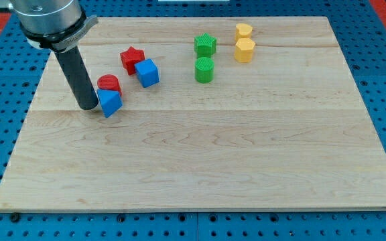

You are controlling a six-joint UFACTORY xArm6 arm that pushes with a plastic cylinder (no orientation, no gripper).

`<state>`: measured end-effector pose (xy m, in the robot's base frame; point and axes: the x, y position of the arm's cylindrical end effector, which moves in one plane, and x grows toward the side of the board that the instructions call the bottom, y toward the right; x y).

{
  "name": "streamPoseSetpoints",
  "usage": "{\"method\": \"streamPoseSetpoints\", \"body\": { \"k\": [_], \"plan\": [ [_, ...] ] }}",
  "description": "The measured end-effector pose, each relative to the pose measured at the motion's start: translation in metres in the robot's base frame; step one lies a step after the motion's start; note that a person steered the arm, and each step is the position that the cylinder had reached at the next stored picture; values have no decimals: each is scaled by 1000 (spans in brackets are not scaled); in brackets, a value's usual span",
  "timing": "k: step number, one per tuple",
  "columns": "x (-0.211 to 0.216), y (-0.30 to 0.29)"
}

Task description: Push blue triangle below the red circle

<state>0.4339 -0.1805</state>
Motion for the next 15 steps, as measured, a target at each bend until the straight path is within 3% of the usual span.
{"method": "streamPoseSetpoints", "body": {
  "k": [6,8,9,13,14,15],
  "plan": [
    [6,6],
    [40,8],
    [29,6],
    [46,40],
    [45,77],
    [14,78]
  ]
}}
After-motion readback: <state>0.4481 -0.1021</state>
